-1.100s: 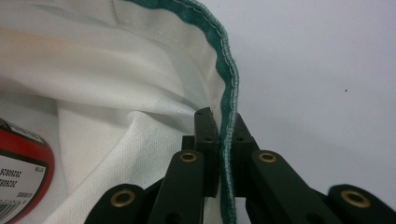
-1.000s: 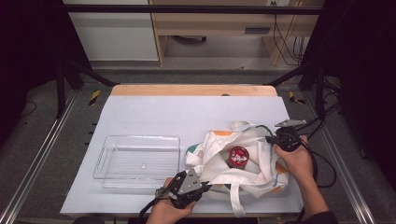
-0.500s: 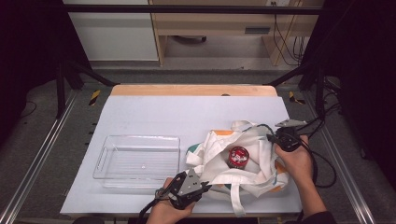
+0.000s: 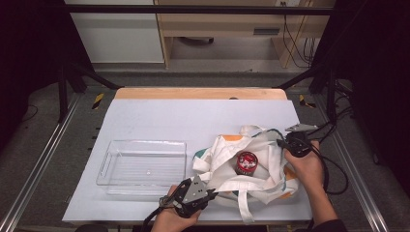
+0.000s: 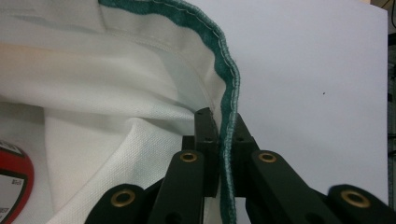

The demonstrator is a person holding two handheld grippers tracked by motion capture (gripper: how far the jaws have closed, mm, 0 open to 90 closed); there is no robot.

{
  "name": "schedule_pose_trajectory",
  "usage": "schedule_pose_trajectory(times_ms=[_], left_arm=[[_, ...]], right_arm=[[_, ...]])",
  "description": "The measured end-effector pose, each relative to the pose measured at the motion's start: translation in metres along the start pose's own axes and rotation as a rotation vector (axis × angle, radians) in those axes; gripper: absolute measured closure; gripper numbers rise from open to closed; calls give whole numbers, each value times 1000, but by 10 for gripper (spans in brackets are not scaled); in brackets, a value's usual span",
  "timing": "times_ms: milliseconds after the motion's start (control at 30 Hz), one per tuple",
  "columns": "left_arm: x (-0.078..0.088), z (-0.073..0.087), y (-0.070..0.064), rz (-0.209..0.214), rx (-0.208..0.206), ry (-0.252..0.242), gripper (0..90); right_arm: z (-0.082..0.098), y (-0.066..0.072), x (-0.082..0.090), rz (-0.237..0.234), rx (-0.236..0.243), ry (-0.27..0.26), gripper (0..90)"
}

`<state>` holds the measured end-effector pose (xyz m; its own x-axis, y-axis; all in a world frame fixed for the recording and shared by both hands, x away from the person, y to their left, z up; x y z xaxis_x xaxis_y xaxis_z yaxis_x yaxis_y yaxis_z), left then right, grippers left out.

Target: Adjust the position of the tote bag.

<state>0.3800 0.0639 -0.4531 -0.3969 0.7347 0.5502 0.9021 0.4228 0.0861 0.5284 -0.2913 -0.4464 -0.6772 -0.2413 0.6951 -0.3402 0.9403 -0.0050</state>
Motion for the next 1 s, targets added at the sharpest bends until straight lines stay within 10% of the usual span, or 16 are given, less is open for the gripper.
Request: schedule_pose_trajectory(times_ms=[367,567,1000], left_arm=[[-1,-1,2,2,25,-8,854],[2,-5,3,-29,50,-30,684],[29,-51,2,-60,30,-129,542]], right_arm=[[0,6,13,-19,40,-30,755],[-3,8,24,-35,32,-59,580],[-11,33,74,-51,55,-160,359]])
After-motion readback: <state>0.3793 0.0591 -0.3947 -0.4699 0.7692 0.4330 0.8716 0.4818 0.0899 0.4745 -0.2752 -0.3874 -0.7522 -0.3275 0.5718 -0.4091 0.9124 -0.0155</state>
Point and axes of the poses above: each handheld gripper's, and its own axes: x roughly backward along the jaws, z roughly out of its underside, y roughly to its left, the point moved 1 cm from there along -x, roughly forward along the jaws, and after that the axes turned 4 degrees about -x, right-handed, at the moved point
